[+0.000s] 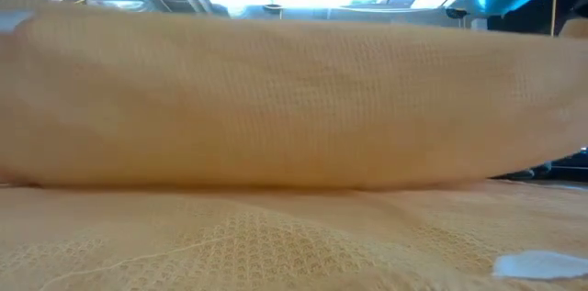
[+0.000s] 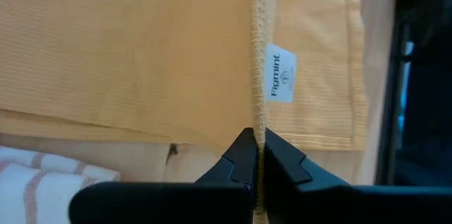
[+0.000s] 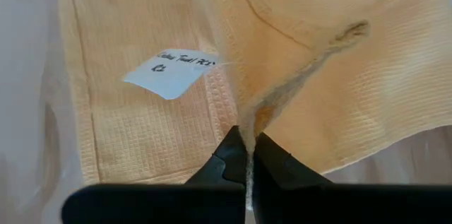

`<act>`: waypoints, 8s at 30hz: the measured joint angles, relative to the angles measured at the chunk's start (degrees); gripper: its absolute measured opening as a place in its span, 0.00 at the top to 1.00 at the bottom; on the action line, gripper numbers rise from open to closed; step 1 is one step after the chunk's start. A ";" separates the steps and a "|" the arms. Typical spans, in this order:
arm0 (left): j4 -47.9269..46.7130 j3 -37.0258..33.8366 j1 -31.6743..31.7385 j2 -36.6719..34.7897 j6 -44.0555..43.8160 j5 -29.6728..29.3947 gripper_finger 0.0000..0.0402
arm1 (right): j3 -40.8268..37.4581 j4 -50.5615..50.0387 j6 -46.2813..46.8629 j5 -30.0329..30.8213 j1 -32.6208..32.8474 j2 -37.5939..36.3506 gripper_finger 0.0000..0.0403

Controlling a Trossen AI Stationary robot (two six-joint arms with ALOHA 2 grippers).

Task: Fold towel
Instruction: Fold the orange towel

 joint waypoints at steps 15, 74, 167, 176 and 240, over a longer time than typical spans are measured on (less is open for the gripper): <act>2.04 0.02 0.02 7.90 -1.10 1.64 0.99 | 0.04 3.33 0.14 -6.81 0.00 7.71 0.99; 3.94 -2.82 3.23 6.52 -5.60 16.37 0.60 | -5.23 31.23 6.25 -30.41 -9.48 8.34 0.60; 12.21 -2.78 3.50 11.29 -5.49 10.59 0.60 | -18.97 28.00 22.25 -14.97 -16.15 -2.68 0.60; 14.98 -2.73 5.41 11.29 -9.23 10.40 0.71 | -18.97 28.03 27.41 -12.55 -16.15 -2.65 0.60; 19.72 0.66 4.78 14.49 -9.45 4.25 1.00 | -1.11 6.20 16.24 1.17 -2.83 3.55 0.98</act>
